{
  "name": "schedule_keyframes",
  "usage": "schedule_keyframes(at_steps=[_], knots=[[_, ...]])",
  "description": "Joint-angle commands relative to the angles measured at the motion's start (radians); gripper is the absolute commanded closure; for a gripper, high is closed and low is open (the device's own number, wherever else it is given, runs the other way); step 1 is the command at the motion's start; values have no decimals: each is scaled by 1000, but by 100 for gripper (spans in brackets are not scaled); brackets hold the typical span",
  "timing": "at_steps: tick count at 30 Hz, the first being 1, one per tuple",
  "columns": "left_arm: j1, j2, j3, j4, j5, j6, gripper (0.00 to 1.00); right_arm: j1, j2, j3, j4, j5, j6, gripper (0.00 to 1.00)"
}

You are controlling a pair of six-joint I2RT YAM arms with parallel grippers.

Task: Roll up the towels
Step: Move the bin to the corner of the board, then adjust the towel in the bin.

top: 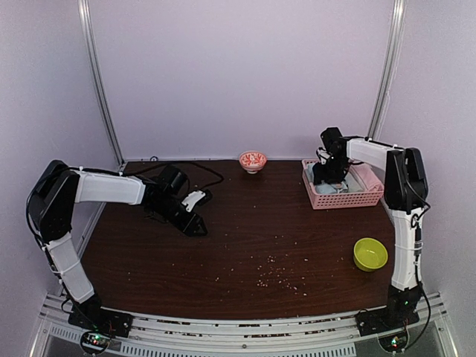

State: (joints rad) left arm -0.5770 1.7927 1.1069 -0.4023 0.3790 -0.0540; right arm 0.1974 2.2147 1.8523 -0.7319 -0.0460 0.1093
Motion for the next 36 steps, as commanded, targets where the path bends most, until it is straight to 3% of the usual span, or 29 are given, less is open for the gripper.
schedule_keyframes(at_steps=[1,14,27,36], knots=[[8,11,10,22,22,0,57,-7,-66,-31,-19,-26,-9,40],[8,20,14,18,39,2,57,-7,-118,54,-43,-74,-44,38],[7,23,16,16,46,2,57,1,185,368,-100,7,-66,37],[7,30,20,15,50,4,57,10,248,359,-87,155,-79,37]])
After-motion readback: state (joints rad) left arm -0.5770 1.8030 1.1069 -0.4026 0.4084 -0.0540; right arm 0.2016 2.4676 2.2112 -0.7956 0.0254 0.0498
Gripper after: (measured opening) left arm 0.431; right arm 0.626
